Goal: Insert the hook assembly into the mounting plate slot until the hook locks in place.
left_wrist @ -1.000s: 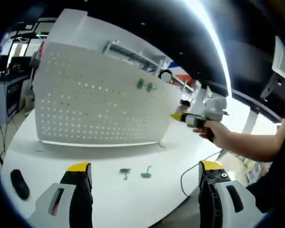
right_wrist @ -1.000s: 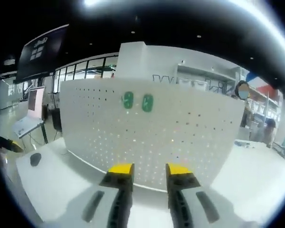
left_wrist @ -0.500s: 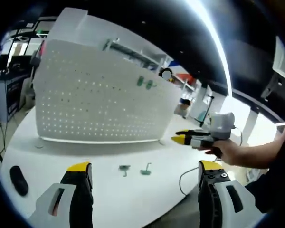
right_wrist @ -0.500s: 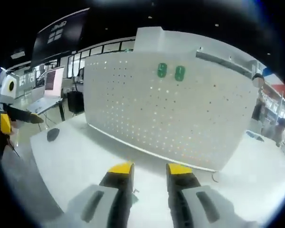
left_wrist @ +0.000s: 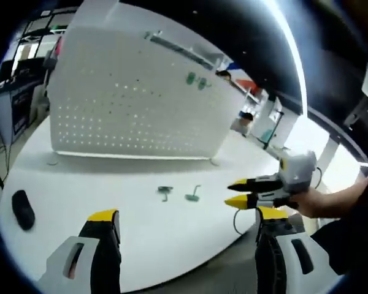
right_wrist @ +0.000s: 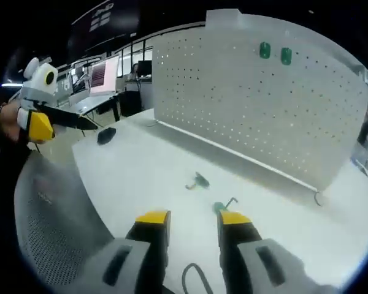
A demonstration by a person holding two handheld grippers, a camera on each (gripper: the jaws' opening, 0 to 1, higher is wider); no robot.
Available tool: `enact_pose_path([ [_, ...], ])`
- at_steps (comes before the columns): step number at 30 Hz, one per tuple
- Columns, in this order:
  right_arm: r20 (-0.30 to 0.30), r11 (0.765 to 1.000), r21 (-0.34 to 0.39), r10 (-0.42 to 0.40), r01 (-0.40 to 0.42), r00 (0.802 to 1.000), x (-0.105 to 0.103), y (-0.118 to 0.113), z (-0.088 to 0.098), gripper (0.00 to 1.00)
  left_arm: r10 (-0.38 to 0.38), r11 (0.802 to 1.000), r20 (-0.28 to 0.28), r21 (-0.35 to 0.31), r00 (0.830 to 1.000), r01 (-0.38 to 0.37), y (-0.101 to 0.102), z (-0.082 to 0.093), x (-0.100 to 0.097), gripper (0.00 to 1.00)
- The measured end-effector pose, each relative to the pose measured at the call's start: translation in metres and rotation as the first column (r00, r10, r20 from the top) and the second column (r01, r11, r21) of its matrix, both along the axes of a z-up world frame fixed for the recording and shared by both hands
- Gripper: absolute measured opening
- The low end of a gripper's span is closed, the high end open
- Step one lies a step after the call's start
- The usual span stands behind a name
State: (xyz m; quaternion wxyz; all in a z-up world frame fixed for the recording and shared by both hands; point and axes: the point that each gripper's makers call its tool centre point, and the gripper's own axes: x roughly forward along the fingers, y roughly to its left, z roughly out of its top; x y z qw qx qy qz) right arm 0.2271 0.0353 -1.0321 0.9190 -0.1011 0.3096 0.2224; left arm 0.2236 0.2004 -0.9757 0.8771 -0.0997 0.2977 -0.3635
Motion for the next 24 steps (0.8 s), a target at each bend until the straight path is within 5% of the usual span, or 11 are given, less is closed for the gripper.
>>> enact_pose_path([
  [8,-0.068,1.000,0.027,0.011,-0.009,0.998,-0.027,0.003,-0.015,0.29,-0.008,1.000,-0.029,0.020,1.000,0.008,0.002,-0.011,-0.005,0.94],
  [24,-0.136,0.998,0.036,0.065,-0.060,0.989,-0.042,0.009,-0.023,0.32,-0.018,0.998,-0.041,0.054,0.999,0.020,0.004,-0.015,-0.002,0.94],
])
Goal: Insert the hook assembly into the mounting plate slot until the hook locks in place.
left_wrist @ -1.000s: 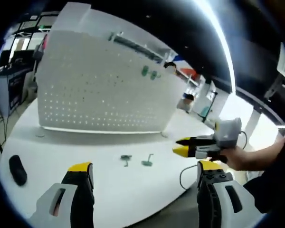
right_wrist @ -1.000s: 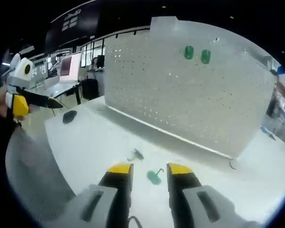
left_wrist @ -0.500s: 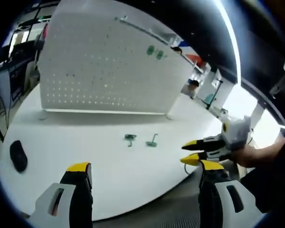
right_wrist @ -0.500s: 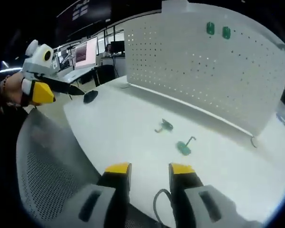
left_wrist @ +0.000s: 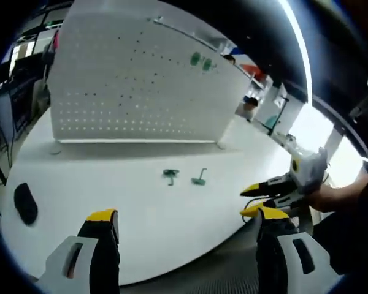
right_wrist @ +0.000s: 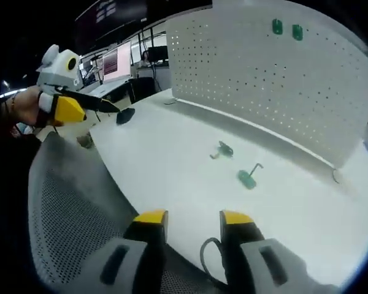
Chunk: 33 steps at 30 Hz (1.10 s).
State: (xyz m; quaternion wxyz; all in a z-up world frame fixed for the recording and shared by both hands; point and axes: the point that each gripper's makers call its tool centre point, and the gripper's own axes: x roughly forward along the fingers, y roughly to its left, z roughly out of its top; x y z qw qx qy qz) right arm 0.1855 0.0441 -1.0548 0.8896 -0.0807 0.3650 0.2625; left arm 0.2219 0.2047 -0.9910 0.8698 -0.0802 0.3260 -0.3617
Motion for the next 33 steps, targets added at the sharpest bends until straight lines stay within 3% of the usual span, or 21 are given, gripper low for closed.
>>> enact_pose_path([
  [6,-0.014,0.998,-0.018,0.060,-0.060,0.998,0.014,0.005,-0.005,0.33,-0.004,1.000,-0.015,0.009,1.000,0.004,0.002,-0.003,0.001,0.94],
  [17,-0.008,0.978,-0.078,0.193,-0.193,0.981,0.083,0.024,-0.013,0.31,0.008,1.000,-0.034,0.020,0.999,-0.007,0.010,-0.004,0.006,0.94],
  [27,-0.029,0.970,-0.131,0.202,-0.204,0.979,0.136,0.027,-0.030,0.27,0.032,0.999,-0.038,0.030,0.999,-0.031,0.020,-0.003,0.012,0.94],
  [33,-0.054,0.951,-0.191,0.238,-0.244,0.970,0.160,0.027,-0.046,0.24,0.039,0.999,-0.050,0.027,0.998,-0.038,0.021,-0.006,0.012,0.93],
])
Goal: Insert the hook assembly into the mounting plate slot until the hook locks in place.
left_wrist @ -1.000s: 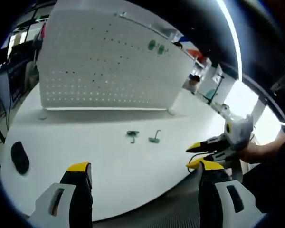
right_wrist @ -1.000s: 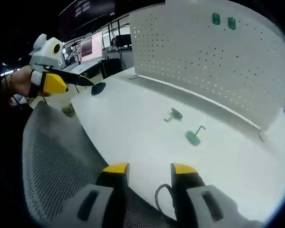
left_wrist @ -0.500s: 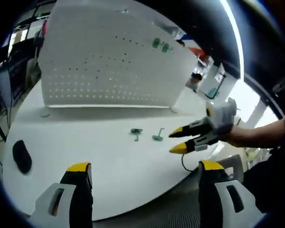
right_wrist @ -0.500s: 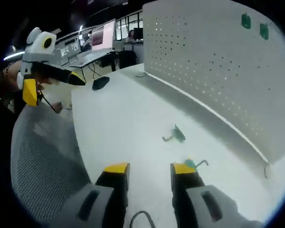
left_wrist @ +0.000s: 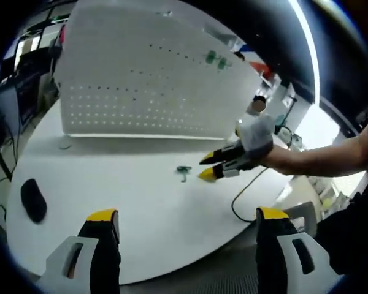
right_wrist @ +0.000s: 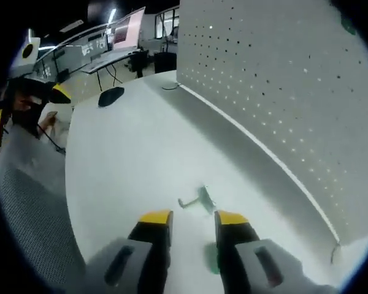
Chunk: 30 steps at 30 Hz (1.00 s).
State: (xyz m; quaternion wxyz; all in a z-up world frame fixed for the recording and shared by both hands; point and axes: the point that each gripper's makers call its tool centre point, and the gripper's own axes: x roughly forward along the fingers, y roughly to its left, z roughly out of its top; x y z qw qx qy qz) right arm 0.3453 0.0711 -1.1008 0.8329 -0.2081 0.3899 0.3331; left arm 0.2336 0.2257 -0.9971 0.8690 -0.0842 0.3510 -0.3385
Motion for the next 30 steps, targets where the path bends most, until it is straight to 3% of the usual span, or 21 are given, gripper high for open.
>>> enact_pose_path([
  [4,-0.017,0.998,0.027,-0.051,0.051,0.999,0.018,0.000,-0.007,0.21,-0.006,1.000,-0.020,0.004,1.000,0.006,-0.001,-0.005,-0.002,0.93],
  [10,-0.041,1.000,0.005,-0.018,0.018,0.999,0.030,0.005,-0.016,0.15,0.006,1.000,-0.027,-0.001,1.000,-0.006,0.001,-0.007,0.000,0.92],
  [23,-0.136,0.998,-0.035,0.040,-0.045,0.990,0.033,0.011,-0.033,0.12,0.017,1.000,-0.029,-0.010,0.999,-0.018,0.003,-0.008,0.005,0.92],
  [26,-0.167,0.996,-0.064,0.057,-0.069,0.984,0.031,0.009,-0.039,0.05,0.017,1.000,-0.031,-0.013,0.999,-0.017,0.002,-0.007,0.006,0.92],
  [30,-0.168,0.997,-0.051,0.050,-0.059,0.985,0.034,0.010,-0.037,0.04,0.028,0.999,-0.025,-0.018,0.999,-0.028,0.004,-0.005,0.008,0.91],
])
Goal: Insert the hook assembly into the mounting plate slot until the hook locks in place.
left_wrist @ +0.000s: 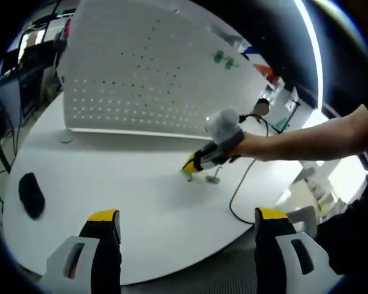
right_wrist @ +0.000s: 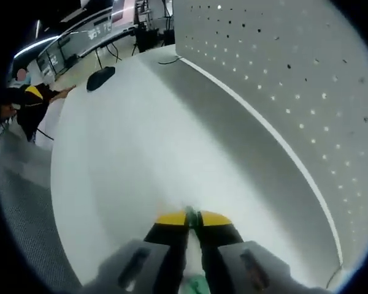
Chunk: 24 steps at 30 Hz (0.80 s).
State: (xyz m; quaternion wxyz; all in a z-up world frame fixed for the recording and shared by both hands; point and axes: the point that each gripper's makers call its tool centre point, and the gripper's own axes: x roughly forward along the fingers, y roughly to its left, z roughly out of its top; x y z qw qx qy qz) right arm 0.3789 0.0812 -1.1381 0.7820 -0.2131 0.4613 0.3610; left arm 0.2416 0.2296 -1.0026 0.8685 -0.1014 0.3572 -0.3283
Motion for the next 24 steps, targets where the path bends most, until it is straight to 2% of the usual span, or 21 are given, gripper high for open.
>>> enact_pose_path([
  [16,0.032,0.998,0.036,-0.045,0.044,0.998,0.004,0.000,0.007,0.02,-0.005,1.000,0.008,-0.001,1.000,0.005,0.001,0.000,0.003,0.92],
  [21,0.013,0.985,0.111,-0.134,0.132,0.991,0.009,-0.002,0.017,0.02,-0.015,1.000,0.016,-0.001,1.000,0.015,0.000,0.002,0.003,0.92],
  [23,-0.018,0.976,0.160,-0.150,0.151,0.989,0.007,0.002,0.021,0.02,-0.019,1.000,0.020,0.001,1.000,0.019,0.000,0.003,0.004,0.92],
  [24,-0.036,0.966,0.176,-0.184,0.188,0.982,0.008,0.000,0.023,0.02,-0.021,1.000,0.023,0.001,1.000,0.021,0.000,0.004,0.005,0.92],
])
